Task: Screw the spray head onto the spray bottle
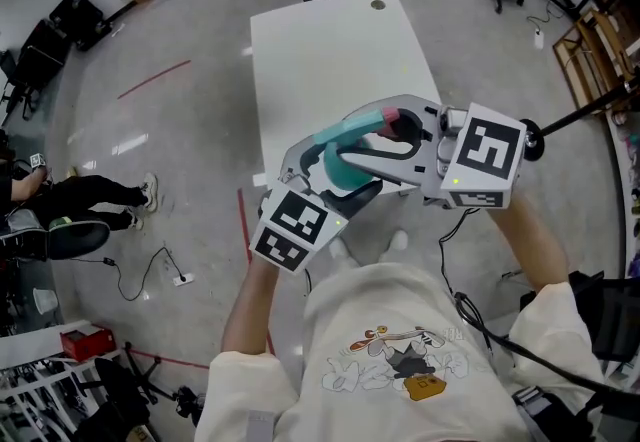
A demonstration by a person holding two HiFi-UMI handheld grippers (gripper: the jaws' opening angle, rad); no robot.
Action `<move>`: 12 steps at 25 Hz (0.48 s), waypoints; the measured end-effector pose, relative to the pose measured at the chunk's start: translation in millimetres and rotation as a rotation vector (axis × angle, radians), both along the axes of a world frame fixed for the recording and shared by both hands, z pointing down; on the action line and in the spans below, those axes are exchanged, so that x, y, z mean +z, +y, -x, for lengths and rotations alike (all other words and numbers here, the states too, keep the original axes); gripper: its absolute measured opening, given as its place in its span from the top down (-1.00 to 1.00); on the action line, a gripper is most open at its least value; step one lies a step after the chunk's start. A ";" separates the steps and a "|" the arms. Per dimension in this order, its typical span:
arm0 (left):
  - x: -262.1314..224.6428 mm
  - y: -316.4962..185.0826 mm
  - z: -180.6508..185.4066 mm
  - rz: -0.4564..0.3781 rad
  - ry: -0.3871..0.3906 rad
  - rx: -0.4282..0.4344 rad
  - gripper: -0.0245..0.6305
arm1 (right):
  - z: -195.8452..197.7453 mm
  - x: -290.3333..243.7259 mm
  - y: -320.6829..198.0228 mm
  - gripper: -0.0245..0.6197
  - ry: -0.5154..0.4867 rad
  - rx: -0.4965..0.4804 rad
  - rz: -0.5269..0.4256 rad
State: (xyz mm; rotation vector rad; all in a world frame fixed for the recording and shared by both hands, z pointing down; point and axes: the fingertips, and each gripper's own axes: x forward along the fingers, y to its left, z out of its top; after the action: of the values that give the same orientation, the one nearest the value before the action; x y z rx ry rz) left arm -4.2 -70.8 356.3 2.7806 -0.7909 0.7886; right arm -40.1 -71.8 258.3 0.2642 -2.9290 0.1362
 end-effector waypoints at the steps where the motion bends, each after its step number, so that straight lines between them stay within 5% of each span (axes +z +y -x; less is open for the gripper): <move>1: 1.4 0.4 4.7 0.006 0.005 -0.009 -0.32 | -2.1 1.0 -3.7 0.51 -0.005 0.016 0.003; 7: 27.3 -16.4 30.9 0.005 -0.008 -0.206 -0.28 | -27.1 18.5 -39.8 0.51 -0.046 0.177 -0.041; 12: 56.7 -37.5 38.9 -0.023 -0.043 -0.388 0.61 | -48.6 63.8 -86.6 0.51 -0.060 0.361 -0.097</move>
State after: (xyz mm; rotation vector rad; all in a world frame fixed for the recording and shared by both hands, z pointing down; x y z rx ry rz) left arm -43.1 -108.3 413.0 2.5123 -1.2997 0.7664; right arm 8.5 -158.4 322.1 0.8162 -2.9199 0.0542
